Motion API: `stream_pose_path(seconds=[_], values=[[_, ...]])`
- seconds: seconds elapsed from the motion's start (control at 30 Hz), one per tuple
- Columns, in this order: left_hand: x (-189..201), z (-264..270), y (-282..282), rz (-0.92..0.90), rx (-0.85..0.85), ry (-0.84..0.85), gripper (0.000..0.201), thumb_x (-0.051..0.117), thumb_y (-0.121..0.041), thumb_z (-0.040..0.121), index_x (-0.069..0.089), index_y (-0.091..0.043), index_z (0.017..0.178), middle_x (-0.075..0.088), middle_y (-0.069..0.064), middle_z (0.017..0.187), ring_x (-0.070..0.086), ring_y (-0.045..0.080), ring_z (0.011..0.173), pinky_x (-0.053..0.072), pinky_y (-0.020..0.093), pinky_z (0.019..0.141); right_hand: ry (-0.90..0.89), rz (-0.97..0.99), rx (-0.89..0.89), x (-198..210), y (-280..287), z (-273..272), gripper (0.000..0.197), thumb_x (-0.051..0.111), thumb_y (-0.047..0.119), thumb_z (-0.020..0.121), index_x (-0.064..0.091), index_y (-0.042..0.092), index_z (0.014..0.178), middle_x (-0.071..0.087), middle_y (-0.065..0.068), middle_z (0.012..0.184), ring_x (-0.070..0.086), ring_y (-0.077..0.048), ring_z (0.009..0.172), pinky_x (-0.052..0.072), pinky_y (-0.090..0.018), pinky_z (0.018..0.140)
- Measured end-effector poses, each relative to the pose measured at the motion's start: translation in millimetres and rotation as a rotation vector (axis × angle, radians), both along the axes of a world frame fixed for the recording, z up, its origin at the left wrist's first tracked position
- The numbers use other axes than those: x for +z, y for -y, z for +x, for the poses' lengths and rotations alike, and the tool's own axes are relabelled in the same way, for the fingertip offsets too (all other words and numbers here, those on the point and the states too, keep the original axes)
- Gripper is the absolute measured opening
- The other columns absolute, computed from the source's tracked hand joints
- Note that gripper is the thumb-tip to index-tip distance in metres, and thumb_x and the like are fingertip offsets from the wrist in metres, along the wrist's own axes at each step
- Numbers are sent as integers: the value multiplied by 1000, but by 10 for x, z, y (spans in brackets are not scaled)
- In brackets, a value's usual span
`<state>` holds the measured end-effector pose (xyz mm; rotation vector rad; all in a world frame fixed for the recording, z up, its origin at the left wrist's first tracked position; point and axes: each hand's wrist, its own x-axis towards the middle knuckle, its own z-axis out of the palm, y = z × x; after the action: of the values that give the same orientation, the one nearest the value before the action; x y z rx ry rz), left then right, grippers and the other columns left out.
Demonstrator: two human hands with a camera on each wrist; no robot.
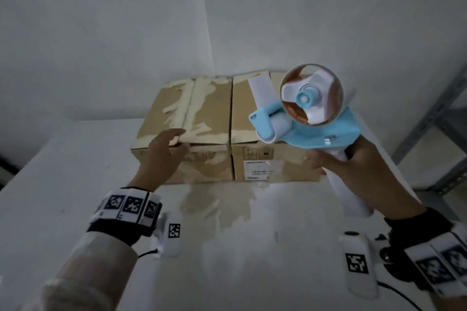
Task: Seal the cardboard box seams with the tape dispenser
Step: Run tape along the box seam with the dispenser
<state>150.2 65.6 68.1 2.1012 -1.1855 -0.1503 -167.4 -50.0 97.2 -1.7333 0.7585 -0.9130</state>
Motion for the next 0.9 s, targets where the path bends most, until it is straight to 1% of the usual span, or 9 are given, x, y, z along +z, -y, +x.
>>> stream_pose_path(seconds=[0.13,0.2,0.3,0.33,0.4,0.47,0.57,0.7,0.9], values=[[-29,686,38,185,13,144,47,54,-26,89,43,-14,134,39,12,143,33,34,130,31,47,104,6,93,-28,43,-9,454,85,69,75,42,59,17,104,73,7,87,71,-19,72,58,-30,59],[-75,967,86,299,2,187,53,50,-32,91,35,-18,139,27,9,151,23,31,138,25,48,108,29,107,-34,46,-31,665,81,68,76,43,59,21,102,73,7,87,70,-22,74,57,-38,60],[-146,1304,181,493,-124,292,52,44,-31,94,30,-17,142,20,11,154,18,30,141,23,49,111,66,126,-67,37,-66,945,65,66,67,56,57,20,100,73,10,79,63,-11,55,53,-29,51],[-163,1381,190,506,-223,397,52,49,-25,92,33,-10,139,27,17,150,26,36,138,29,54,109,87,139,-81,27,-79,1030,59,65,61,61,57,17,100,73,10,76,59,-8,49,50,-26,48],[-270,1506,211,495,-412,511,49,68,-12,75,43,2,115,57,34,119,56,50,107,48,63,81,119,152,-109,4,-107,1182,69,67,66,55,57,14,100,72,6,76,56,-8,46,48,-23,44],[-346,1589,185,468,-469,684,30,55,-17,72,43,-5,97,64,35,97,65,50,81,50,61,60,146,163,-141,-37,-128,1321,83,72,72,41,60,13,97,72,0,76,55,-9,45,47,-22,42],[-466,1551,37,384,-492,841,21,40,-19,80,45,-7,97,50,29,111,65,46,87,53,59,69,149,181,-220,-93,-125,1517,70,82,53,42,64,8,91,71,0,68,55,-9,43,47,-22,42],[-461,1463,-337,149,-476,735,26,38,-26,87,48,-9,104,53,14,113,47,30,91,51,37,65,117,195,-293,-129,-130,1788,15,76,14,68,63,12,76,62,4,48,53,-9,40,45,-22,47],[-406,1367,-855,141,-434,395,50,22,-44,96,68,-26,97,64,-7,87,45,9,83,31,29,89,153,209,-262,-280,-214,2204,14,74,13,71,65,16,80,66,7,55,54,-8,43,47,-27,49]])
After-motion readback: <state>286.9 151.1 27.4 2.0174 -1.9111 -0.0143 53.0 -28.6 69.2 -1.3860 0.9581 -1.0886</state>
